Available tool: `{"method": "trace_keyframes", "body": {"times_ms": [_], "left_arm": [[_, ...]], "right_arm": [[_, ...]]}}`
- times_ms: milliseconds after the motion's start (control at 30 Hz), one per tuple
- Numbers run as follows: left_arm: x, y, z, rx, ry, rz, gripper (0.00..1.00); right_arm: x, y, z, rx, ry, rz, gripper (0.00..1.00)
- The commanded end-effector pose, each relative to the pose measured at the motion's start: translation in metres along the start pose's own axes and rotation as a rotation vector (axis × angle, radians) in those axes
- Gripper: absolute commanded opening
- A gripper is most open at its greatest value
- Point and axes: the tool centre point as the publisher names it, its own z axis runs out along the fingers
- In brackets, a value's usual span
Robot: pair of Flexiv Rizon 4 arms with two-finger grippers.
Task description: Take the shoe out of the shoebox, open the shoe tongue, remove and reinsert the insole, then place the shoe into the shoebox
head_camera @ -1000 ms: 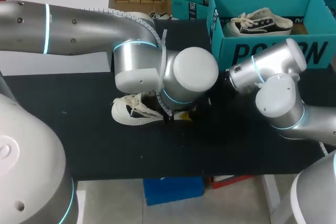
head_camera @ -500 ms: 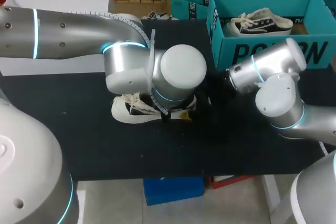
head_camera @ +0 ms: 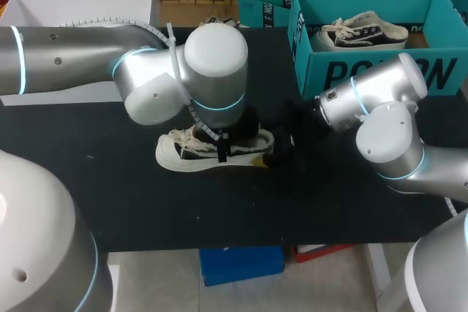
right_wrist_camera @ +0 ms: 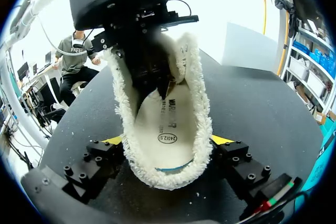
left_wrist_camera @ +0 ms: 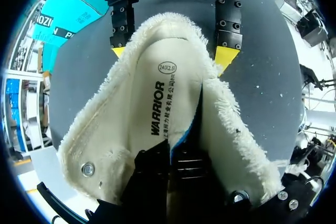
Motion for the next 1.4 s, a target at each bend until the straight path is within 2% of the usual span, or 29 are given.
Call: {"method": "trace_keyframes", "body": {"times_ms": [33,233,433,767,1033,1067,1100,1133,1200,1267,1400], "left_arm": [[0.004,0.0,0.005,0.056,-0.007,0.006,0.0],[0.004,0.0,-0.023,0.101,-0.011,-0.021,0.0],[0.003,0.0,-0.04,0.131,0.003,-0.051,0.0],[0.005,-0.003,-0.045,0.153,0.023,-0.067,0.0],[0.005,-0.018,-0.04,0.14,0.038,-0.033,0.0],[0.005,-0.02,-0.039,0.137,0.041,-0.03,0.43],[0.004,-0.022,-0.039,0.135,0.042,-0.027,0.62],[0.004,-0.023,-0.038,0.135,0.043,-0.026,0.69],[0.003,-0.026,-0.04,0.143,0.045,-0.018,0.73],[0.002,-0.03,-0.042,0.156,0.041,-0.009,0.72],[0.002,-0.044,-0.045,0.178,0.03,0.018,0.63]], "right_arm": [[0.002,-0.002,0.002,0.002,0.0,0.0,0.0],[0.002,-0.002,0.002,0.002,0.0,0.0,0.0],[0.002,-0.002,0.002,0.002,0.0,0.0,0.0],[0.002,-0.002,0.002,0.002,0.0,0.0,0.0],[0.002,-0.002,0.002,0.002,0.0,0.0,0.0],[0.002,-0.002,0.002,0.002,0.0,0.0,0.0],[0.002,-0.002,0.002,0.002,0.0,0.0,0.0],[0.002,-0.002,0.002,0.002,0.0,0.0,0.0],[0.002,-0.002,0.002,0.002,0.0,0.0,0.0],[0.002,-0.002,0.002,0.002,0.0,0.0,0.0],[0.002,-0.002,0.002,0.002,0.0,0.0,0.0]]}}
